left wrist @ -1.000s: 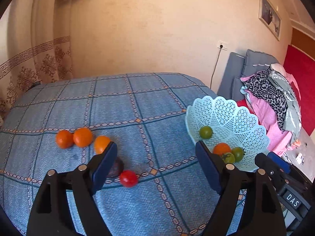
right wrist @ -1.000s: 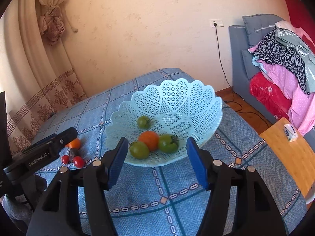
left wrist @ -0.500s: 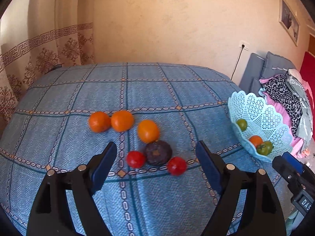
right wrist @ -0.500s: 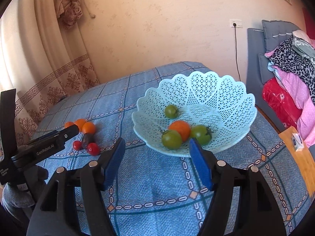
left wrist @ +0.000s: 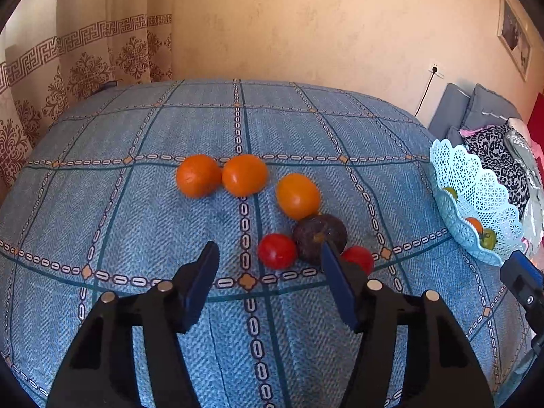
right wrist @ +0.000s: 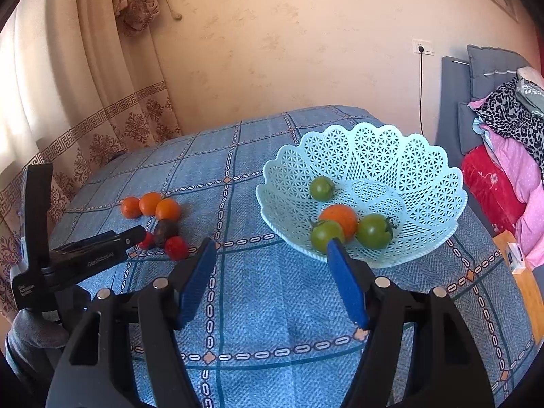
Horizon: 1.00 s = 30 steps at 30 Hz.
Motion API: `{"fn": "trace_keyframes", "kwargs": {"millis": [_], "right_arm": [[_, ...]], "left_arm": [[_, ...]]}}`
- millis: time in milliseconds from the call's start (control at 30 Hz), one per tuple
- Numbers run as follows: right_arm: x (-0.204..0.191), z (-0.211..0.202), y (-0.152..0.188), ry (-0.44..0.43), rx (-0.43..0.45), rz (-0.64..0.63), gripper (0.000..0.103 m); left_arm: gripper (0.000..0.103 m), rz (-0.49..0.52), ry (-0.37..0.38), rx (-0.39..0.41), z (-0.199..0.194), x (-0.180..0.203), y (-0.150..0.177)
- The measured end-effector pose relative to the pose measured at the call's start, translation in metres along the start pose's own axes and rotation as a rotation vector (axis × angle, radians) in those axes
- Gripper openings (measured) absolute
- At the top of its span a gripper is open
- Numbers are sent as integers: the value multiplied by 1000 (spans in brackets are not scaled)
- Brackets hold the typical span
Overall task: Organize fruits
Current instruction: 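Move the left tool back to the pile and grasp a red tomato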
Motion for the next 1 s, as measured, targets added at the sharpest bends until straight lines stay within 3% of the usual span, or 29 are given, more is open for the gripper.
{"fn": "trace_keyframes", "kwargs": {"millis": [167, 367, 500, 733, 1000], "right_arm": [[-11, 4, 3, -1, -9, -36, 69], [-23, 13, 7, -21, -34, -69, 69], [-31, 20, 8, -36, -48, -91, 69], [-38, 39, 9, -72, -106, -97, 69], [-53, 66, 12, -106, -185, -131, 70]], "left_arm": [[48, 7, -18, -41, 12, 1, 7], [43, 12, 9, -53, 18, 3, 8], [28, 24, 39, -54, 17, 4, 8], [26, 8, 51, -38, 10, 2, 7], [26, -10, -13, 29, -7, -9, 2]]}}
Point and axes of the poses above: each gripper's, at about its wrist camera, not at the fingertips, and z roughly the way its jaws point, x to its right, y to its underside, the point moved 2 cm from there along z, roughly the way its jaws point, and after that the axes turned 11 degrees about -y, right-handed, at the moved point
